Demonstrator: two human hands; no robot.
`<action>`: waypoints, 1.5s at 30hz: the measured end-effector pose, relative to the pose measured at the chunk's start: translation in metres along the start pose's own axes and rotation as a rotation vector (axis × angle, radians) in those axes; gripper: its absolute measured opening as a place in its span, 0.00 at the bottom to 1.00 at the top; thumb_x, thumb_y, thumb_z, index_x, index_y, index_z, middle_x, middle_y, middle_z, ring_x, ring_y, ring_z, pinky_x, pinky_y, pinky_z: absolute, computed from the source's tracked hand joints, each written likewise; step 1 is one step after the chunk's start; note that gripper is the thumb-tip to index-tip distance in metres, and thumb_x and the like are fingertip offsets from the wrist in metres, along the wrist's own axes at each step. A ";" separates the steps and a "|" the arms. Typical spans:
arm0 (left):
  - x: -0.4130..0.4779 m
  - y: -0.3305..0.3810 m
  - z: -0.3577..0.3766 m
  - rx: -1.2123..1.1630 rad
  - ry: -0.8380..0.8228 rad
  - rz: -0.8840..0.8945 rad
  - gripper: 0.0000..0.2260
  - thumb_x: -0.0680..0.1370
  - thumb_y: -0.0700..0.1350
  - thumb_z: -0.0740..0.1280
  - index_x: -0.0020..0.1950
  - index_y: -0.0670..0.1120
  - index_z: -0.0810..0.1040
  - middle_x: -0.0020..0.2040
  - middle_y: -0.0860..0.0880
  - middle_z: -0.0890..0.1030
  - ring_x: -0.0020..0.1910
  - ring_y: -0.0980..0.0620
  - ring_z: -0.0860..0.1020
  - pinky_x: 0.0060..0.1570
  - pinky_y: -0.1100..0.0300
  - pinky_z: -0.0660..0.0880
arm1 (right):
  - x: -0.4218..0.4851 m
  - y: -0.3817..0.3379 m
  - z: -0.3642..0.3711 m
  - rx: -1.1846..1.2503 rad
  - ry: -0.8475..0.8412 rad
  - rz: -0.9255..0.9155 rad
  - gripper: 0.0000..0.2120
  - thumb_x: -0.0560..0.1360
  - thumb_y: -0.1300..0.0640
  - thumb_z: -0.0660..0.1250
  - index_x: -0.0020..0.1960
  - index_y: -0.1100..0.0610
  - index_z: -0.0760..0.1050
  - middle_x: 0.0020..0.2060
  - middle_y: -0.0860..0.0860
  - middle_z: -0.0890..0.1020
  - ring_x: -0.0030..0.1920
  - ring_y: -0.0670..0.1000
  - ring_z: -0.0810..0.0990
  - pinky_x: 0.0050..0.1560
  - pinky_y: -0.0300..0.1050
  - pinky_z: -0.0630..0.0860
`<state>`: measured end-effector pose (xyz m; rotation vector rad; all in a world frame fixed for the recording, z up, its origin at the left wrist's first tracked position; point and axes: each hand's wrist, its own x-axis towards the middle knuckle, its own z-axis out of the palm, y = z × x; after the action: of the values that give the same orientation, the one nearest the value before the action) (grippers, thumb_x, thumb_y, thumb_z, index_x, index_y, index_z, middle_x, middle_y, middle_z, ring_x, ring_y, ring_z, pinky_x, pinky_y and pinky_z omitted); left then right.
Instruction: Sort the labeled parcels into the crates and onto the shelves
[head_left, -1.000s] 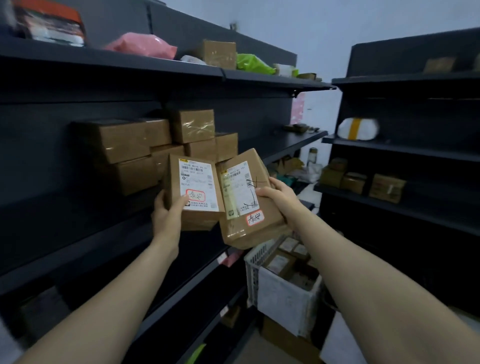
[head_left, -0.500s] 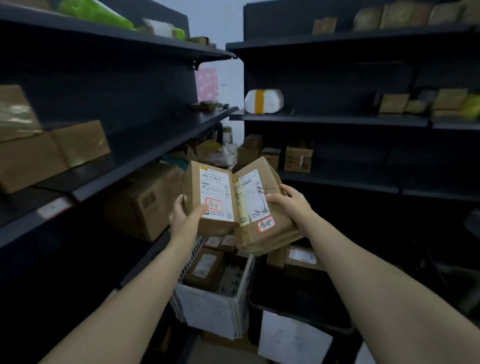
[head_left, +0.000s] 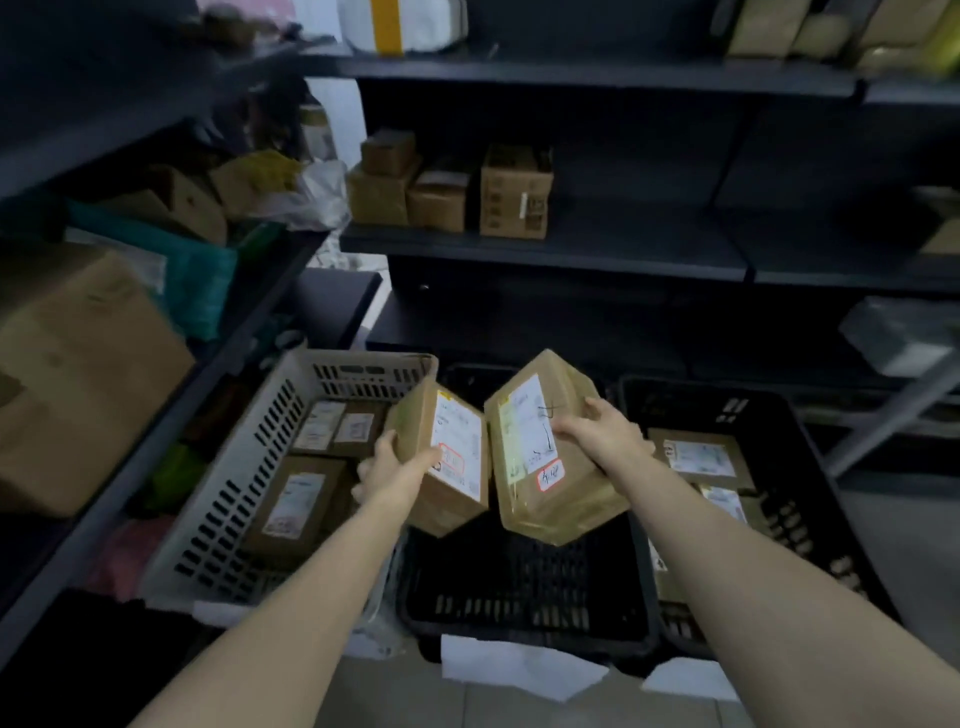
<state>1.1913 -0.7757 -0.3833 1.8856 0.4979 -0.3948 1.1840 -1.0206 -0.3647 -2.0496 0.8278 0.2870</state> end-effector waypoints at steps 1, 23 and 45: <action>0.009 -0.006 0.012 0.053 -0.013 -0.033 0.42 0.63 0.64 0.69 0.74 0.58 0.58 0.69 0.43 0.65 0.65 0.39 0.66 0.65 0.46 0.68 | 0.039 0.026 0.014 0.012 -0.029 0.060 0.53 0.47 0.25 0.70 0.70 0.37 0.64 0.64 0.53 0.74 0.64 0.62 0.71 0.64 0.59 0.68; 0.171 -0.167 0.165 0.090 -0.095 -0.268 0.21 0.81 0.40 0.55 0.74 0.53 0.62 0.66 0.44 0.73 0.60 0.43 0.75 0.63 0.46 0.72 | 0.120 0.172 0.139 0.002 0.075 0.295 0.36 0.74 0.41 0.68 0.77 0.43 0.56 0.72 0.58 0.62 0.71 0.64 0.58 0.68 0.57 0.63; 0.192 -0.192 0.187 1.368 -0.409 0.396 0.34 0.80 0.42 0.60 0.77 0.50 0.40 0.77 0.46 0.36 0.76 0.42 0.38 0.74 0.43 0.47 | 0.177 0.198 0.187 -0.647 -0.283 -0.172 0.46 0.72 0.41 0.70 0.77 0.37 0.40 0.73 0.47 0.25 0.72 0.62 0.26 0.71 0.69 0.44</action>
<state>1.2502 -0.8600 -0.6963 2.9760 -0.6179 -0.9684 1.2071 -1.0267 -0.6890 -2.5709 0.4028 0.8096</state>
